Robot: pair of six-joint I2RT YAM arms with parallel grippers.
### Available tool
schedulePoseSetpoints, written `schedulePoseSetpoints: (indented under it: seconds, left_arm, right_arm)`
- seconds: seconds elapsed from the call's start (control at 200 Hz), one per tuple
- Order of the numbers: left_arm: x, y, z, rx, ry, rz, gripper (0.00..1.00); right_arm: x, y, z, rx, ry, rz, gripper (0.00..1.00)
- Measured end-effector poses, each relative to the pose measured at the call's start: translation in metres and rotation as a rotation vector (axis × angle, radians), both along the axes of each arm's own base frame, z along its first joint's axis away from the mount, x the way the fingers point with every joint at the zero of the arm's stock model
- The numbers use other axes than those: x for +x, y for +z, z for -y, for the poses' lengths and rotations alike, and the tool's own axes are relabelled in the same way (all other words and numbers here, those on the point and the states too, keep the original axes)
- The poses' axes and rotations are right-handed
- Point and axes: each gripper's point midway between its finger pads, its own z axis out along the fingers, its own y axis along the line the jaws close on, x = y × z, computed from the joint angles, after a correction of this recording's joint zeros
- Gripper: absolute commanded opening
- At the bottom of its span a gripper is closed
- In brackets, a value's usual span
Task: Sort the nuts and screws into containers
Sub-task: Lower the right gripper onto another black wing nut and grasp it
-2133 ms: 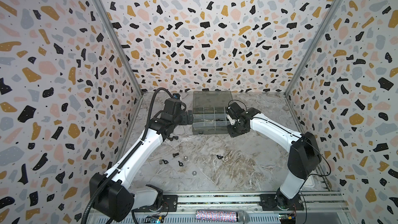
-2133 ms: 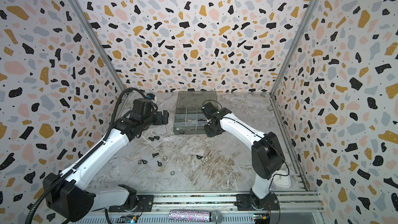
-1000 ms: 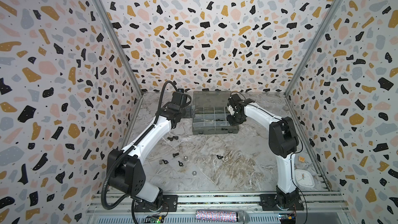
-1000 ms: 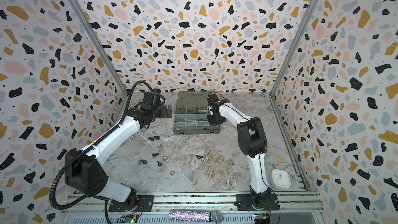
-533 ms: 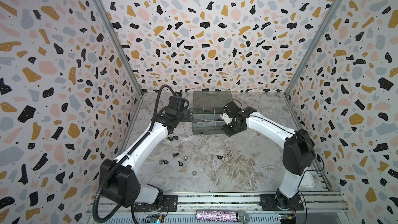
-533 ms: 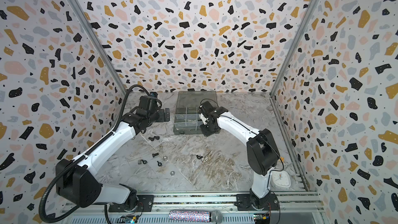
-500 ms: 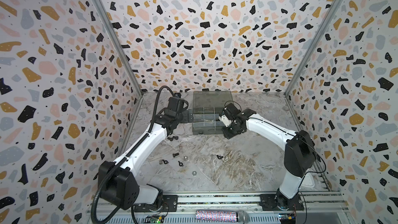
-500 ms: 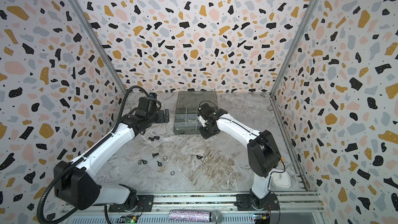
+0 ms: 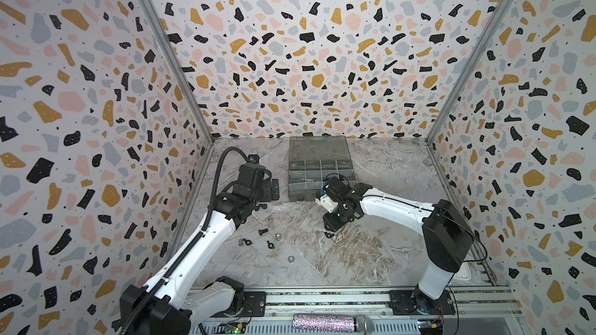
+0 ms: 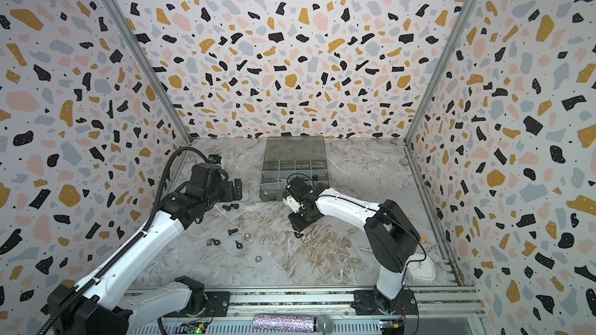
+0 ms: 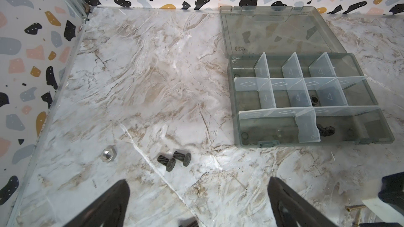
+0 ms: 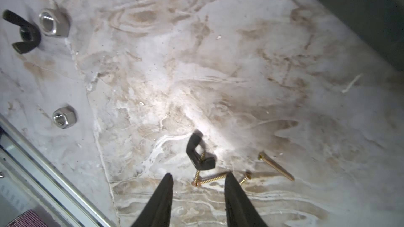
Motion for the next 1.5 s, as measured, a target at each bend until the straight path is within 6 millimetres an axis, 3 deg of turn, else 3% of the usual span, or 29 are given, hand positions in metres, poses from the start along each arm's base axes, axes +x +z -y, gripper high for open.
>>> schedulePoseSetpoints:
  seconds: [0.13,0.3,0.741,1.081,1.497]
  left_arm:
    - [-0.007,-0.003,-0.004,0.007,0.007,-0.011,1.00]
    - [-0.008,-0.005,-0.007,0.014,0.021,-0.013,1.00]
    - [-0.010,-0.011,-0.008,0.013,0.033,-0.025,1.00]
    - [-0.007,-0.015,-0.009,0.024,0.039,-0.034,1.00]
    - [-0.004,-0.022,-0.010,0.043,0.047,-0.052,1.00]
  right_arm:
    - [-0.004,-0.013,-0.007,-0.003,0.018,-0.026,0.40]
    - [-0.011,-0.030,-0.001,-0.031,0.026,-0.057,0.38]
    - [-0.017,-0.047,0.005,-0.061,0.048,-0.080,0.30]
    - [-0.009,-0.043,-0.003,-0.045,0.062,-0.059,0.11]
    - [0.006,-0.040,0.002,-0.053,0.038,-0.052,0.05]
